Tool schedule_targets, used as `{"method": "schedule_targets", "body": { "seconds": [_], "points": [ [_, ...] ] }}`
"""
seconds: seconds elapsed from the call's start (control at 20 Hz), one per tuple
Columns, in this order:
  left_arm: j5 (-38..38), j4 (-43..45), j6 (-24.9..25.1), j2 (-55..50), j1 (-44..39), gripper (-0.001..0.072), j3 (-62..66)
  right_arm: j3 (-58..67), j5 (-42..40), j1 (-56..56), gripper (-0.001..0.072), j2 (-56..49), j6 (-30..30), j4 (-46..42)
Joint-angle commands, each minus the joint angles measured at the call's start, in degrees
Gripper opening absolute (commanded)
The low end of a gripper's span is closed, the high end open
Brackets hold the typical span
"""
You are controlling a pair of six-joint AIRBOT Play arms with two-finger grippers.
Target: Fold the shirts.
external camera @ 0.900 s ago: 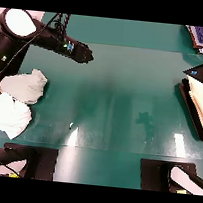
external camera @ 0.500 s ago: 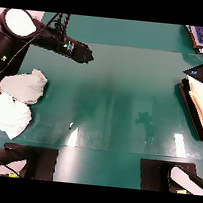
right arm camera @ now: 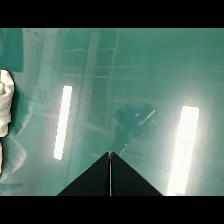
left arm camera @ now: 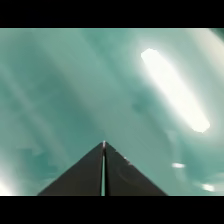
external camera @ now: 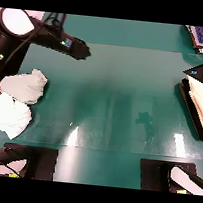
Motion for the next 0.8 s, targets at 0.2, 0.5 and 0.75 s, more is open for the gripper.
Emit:
{"method": "schedule_targets", "body": {
  "seconds": [0.2, 0.5, 0.75],
  "points": [
    [-17.11, 17.40, -2.86, 1.33, 22.93, 0.0033, -1.16, 0.00, -0.15, 0.04, 0.0016, 0.00, 0.02, 0.00],
    [-10.54, 17.40, -4.66, 1.16, 35.15, 0.0718, -16.20, 0.00, -0.20, 0.04, 0.0017, 0.00, 0.02, 0.00],
    [0.66, 18.05, -4.63, 1.16, 35.63, 0.0717, -31.28, 0.00, -0.22, 0.09, 0.0017, -0.02, 0.02, -0.02]
  ]
}}
